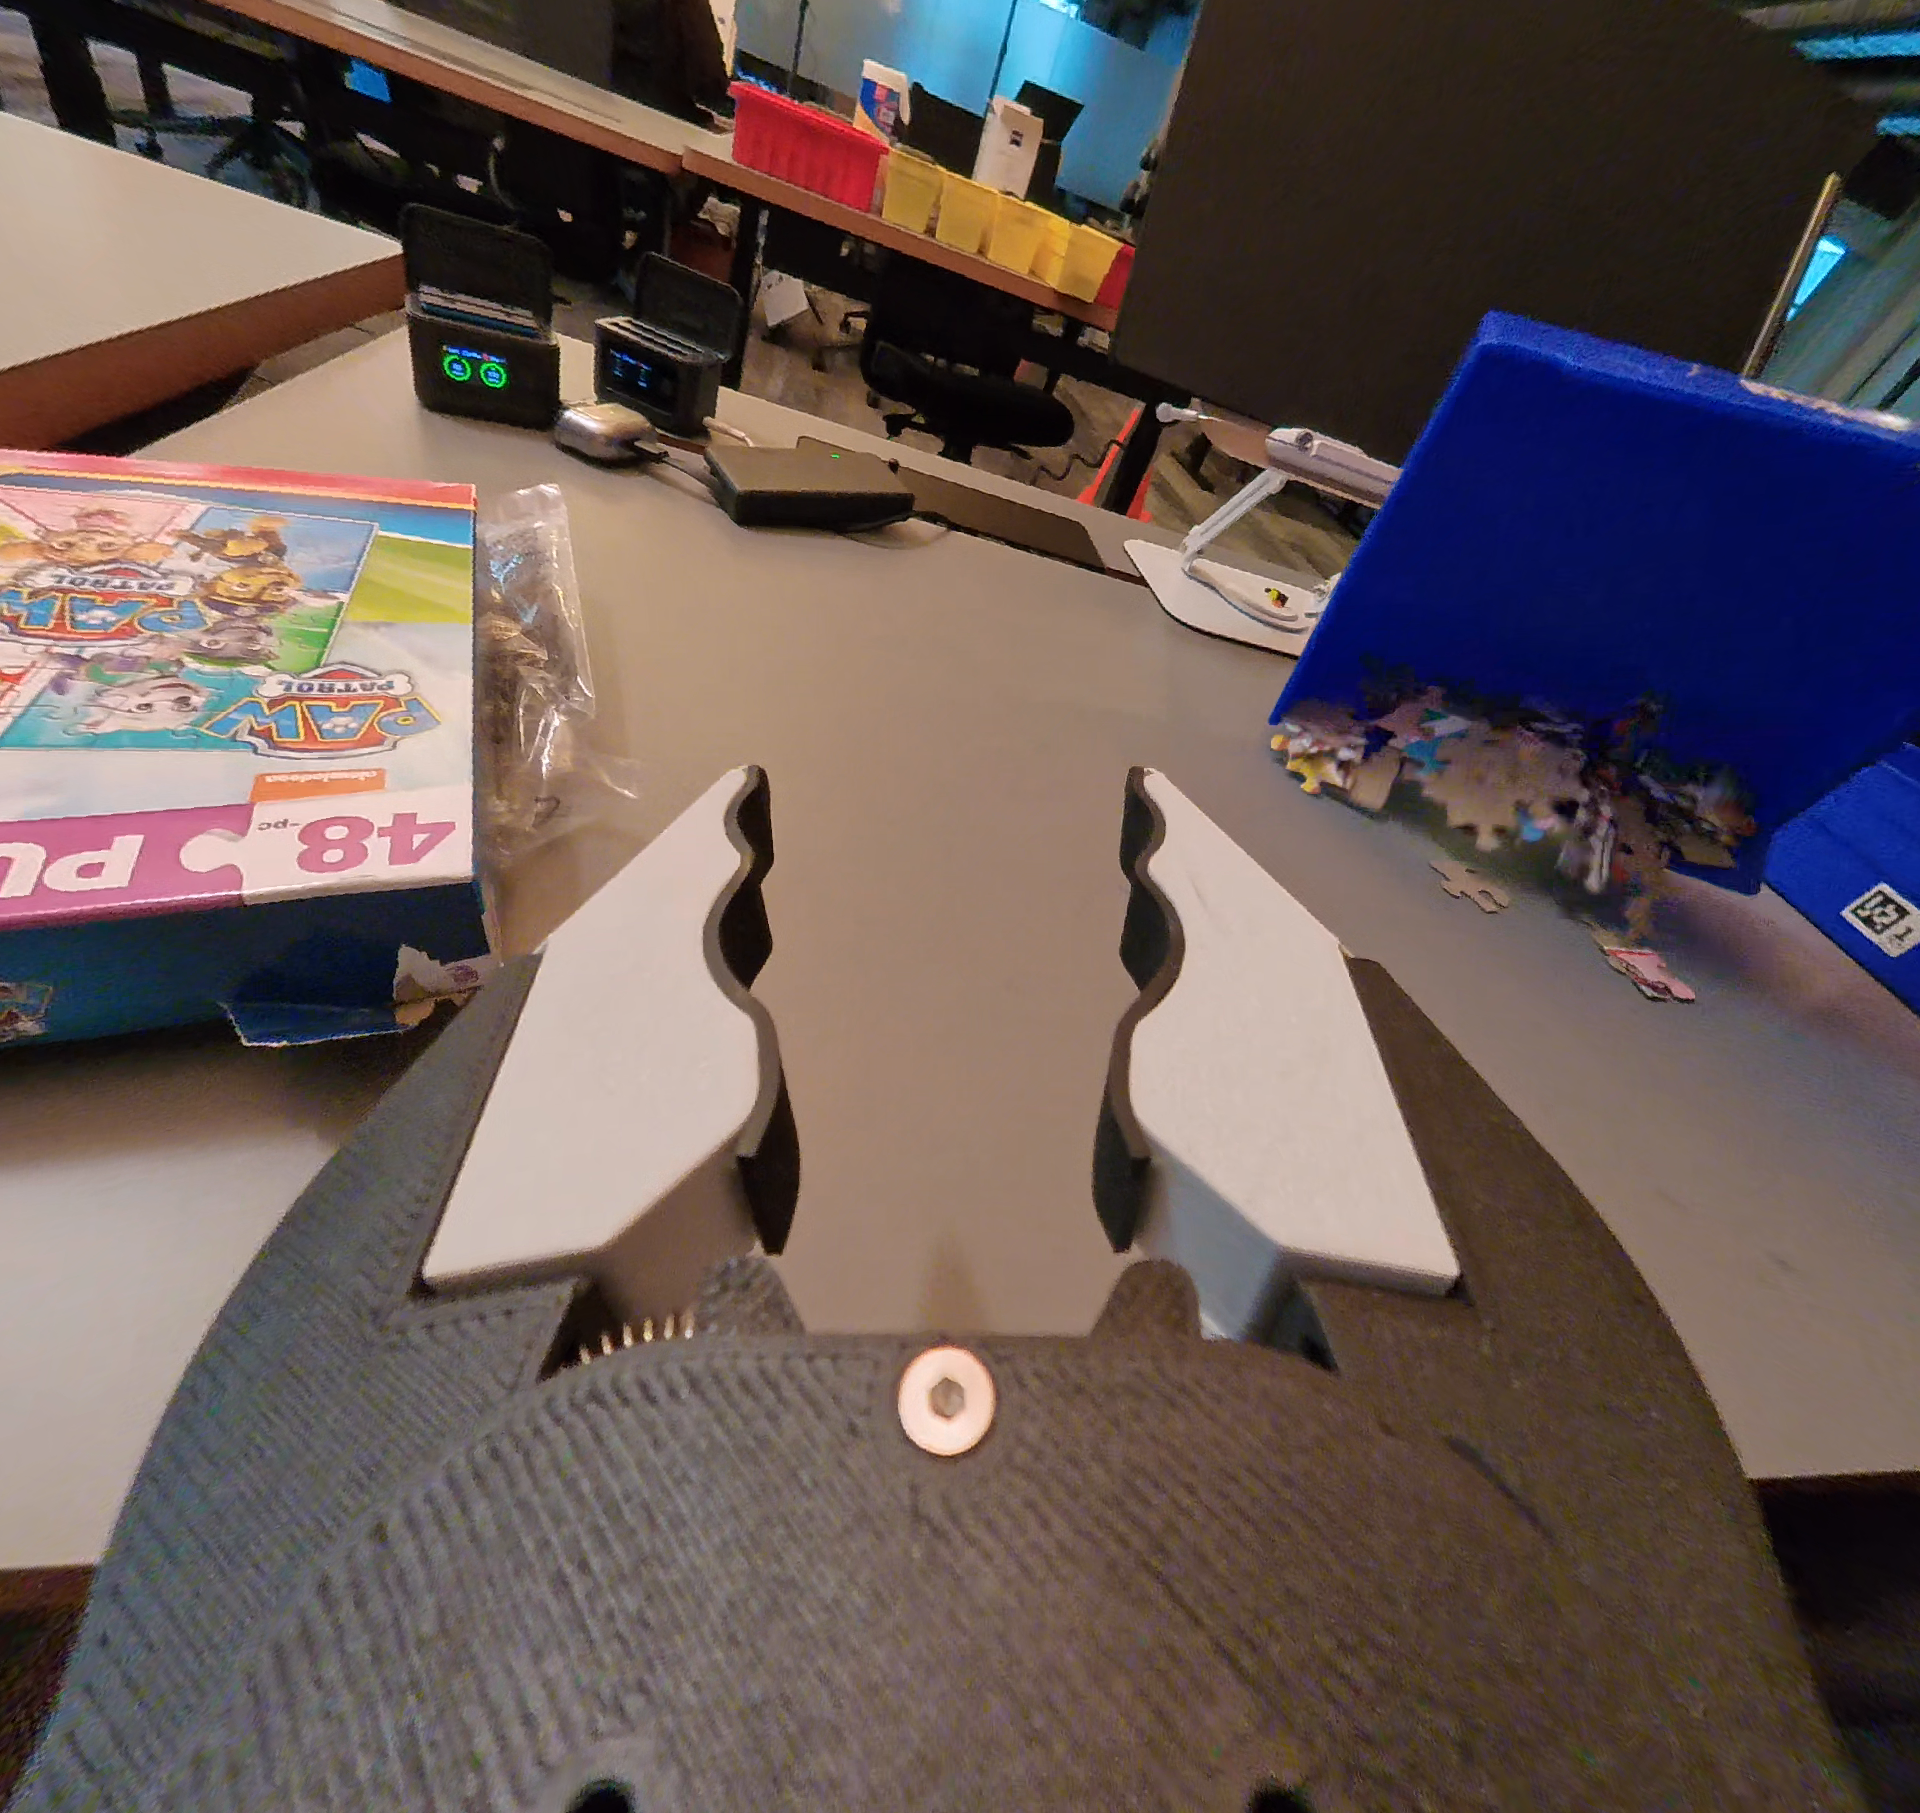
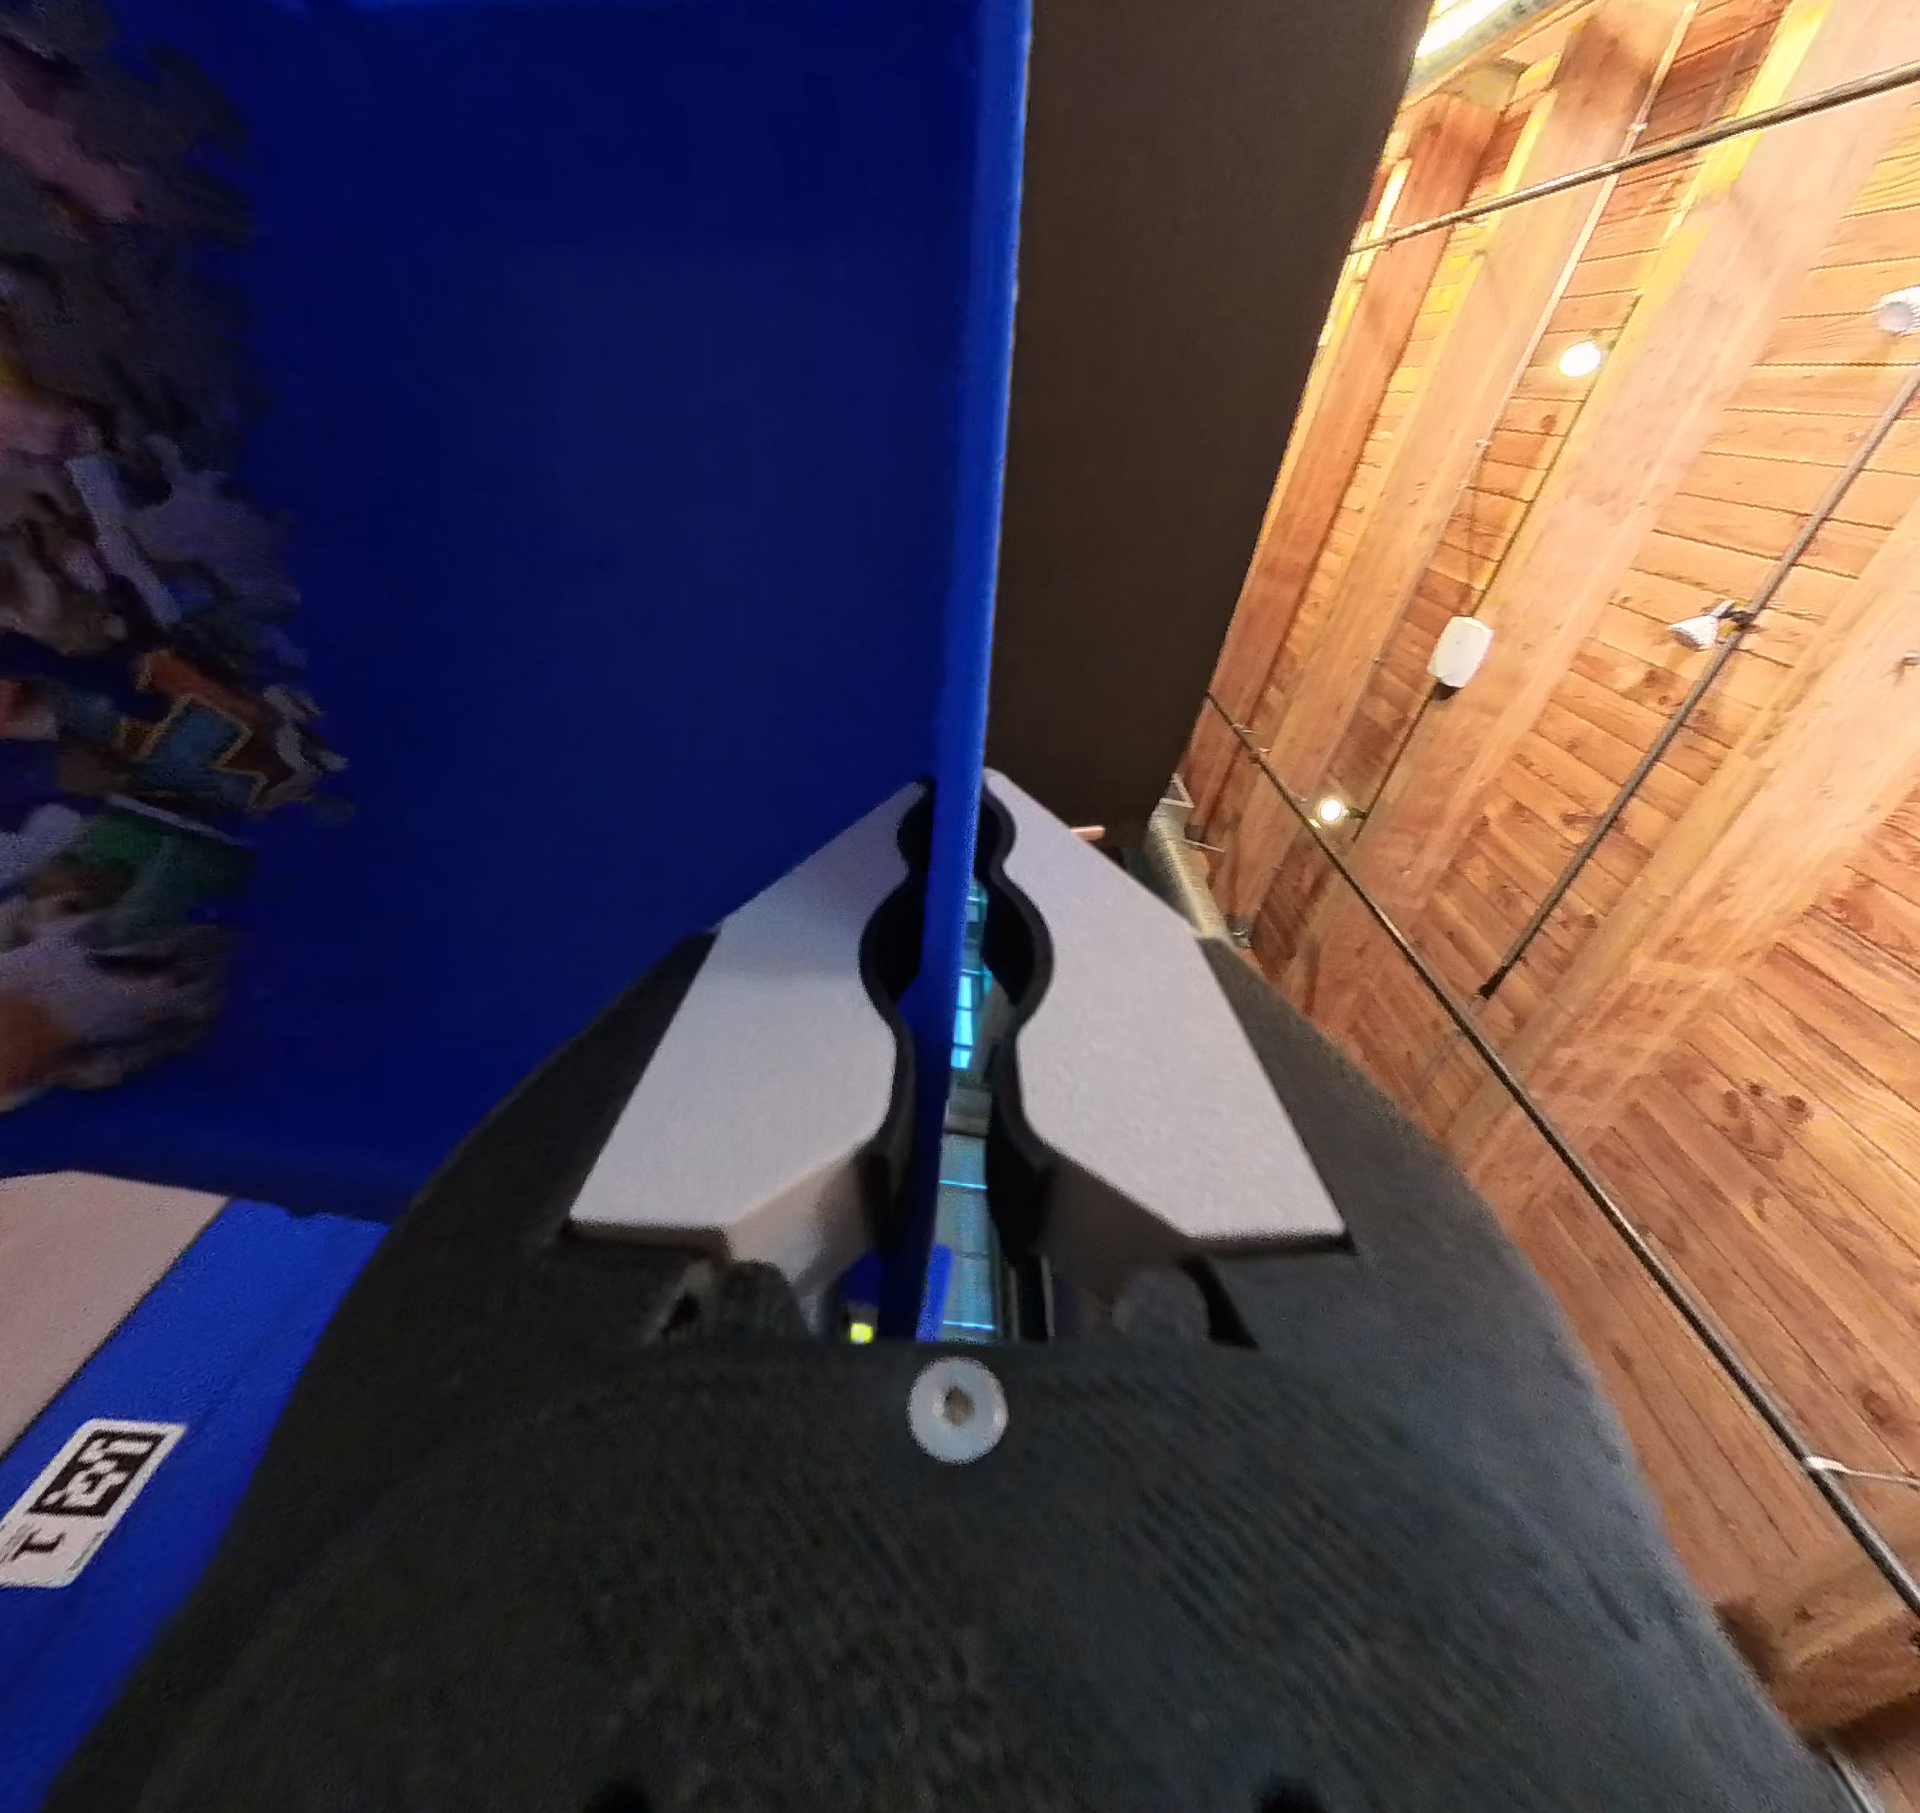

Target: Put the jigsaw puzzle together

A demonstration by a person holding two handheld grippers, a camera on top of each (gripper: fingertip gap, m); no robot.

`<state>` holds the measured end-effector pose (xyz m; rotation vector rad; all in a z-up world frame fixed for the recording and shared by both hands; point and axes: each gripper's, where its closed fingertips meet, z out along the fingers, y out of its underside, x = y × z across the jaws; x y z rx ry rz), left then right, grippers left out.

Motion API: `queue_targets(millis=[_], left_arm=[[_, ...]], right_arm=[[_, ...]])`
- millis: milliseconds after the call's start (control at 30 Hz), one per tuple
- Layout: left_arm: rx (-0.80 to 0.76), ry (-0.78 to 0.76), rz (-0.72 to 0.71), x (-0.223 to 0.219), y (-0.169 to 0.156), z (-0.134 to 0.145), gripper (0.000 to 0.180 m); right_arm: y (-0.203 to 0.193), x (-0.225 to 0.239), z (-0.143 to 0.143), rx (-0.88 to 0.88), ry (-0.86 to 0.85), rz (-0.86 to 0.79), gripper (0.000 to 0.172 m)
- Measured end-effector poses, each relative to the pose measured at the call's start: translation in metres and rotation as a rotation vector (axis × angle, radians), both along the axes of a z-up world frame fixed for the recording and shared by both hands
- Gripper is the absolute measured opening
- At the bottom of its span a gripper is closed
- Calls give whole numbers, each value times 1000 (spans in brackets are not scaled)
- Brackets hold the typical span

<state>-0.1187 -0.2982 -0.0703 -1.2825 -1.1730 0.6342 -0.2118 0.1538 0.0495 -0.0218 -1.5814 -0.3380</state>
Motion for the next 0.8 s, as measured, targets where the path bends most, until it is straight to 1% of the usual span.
queue_targets(millis=[200, 300, 433, 600, 800], left_arm=[[36, 1, -7, 2, 1, 1, 65], [41, -3, -13, 4, 4, 0, 64], [44, -8, -22, 5, 7, -3, 64], [53, -14, -29, 6, 9, -5, 64], [59, -22, -32, 7, 10, -9, 63]], right_arm=[[1, 11, 16, 10, 69, 35, 2], [7, 14, 20, -16, 53, -9, 3], [10, 17, 25, -5, 64, -12, 4], [17, 16, 41, -26, 99, -28, 5], [16, 17, 69, -50, 165, -18, 3]])
